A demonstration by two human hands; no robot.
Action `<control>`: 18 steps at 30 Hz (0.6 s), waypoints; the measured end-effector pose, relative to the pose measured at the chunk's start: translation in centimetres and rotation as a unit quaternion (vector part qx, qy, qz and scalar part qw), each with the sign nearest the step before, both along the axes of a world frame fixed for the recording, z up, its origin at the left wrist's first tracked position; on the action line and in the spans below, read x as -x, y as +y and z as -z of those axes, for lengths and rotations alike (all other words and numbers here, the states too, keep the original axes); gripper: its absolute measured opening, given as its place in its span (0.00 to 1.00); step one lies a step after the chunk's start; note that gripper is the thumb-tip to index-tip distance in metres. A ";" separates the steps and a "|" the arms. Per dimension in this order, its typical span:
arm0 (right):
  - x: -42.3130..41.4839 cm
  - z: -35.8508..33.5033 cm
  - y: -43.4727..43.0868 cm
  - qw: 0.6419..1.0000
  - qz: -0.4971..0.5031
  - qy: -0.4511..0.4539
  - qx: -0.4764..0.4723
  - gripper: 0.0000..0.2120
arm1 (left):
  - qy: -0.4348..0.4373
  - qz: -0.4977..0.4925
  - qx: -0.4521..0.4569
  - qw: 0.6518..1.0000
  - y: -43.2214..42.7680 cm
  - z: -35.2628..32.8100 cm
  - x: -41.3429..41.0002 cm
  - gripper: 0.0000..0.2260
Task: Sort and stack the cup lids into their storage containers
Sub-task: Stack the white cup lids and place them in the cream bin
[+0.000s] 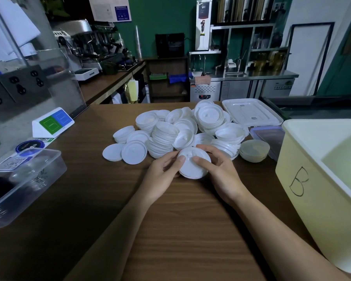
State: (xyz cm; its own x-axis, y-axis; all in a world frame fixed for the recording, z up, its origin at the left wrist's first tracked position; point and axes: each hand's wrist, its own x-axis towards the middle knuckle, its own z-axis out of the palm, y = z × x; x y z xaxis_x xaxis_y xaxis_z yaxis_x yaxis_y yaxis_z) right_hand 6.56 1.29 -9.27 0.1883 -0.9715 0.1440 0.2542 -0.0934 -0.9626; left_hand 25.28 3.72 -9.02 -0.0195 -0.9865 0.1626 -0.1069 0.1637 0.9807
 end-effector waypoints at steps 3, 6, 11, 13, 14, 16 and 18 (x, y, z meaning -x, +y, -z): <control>0.0 -0.1 0.0 1.000 -0.009 -0.016 -0.003 0.20 | 0.031 0.012 -0.020 0.999 0.1 0.0 -0.1 0.16; 0.0 0.0 0.1 1.000 -0.016 0.001 -0.005 0.20 | 0.035 -0.014 -0.019 0.999 0.0 0.0 -0.4 0.18; -0.2 0.1 0.0 0.998 -0.016 0.061 0.021 0.20 | 0.043 -0.044 -0.007 0.998 -0.1 0.1 -0.5 0.23; -0.1 0.2 0.0 0.998 -0.015 0.051 0.019 0.21 | 0.038 -0.032 -0.003 0.999 0.0 0.1 -0.5 0.21; 0.0 0.2 0.0 0.999 -0.015 0.047 0.018 0.21 | 0.034 -0.021 -0.002 0.999 0.0 0.1 -0.4 0.20; 0.1 0.3 0.0 0.999 -0.014 0.049 0.019 0.22 | 0.026 -0.004 -0.003 1.000 0.1 0.1 -0.4 0.22; 0.1 0.4 0.0 0.998 -0.014 0.059 0.024 0.23 | 0.017 -0.004 0.003 1.000 0.1 0.0 -0.5 0.23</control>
State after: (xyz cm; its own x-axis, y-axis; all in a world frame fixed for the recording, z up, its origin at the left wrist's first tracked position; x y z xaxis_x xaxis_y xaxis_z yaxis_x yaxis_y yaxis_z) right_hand 6.47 1.28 -9.68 0.2327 -0.9582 0.1662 0.1430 -0.1353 -0.9804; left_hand 25.82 3.81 -9.01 -0.0052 -0.9856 0.1688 -0.0753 0.1687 0.9828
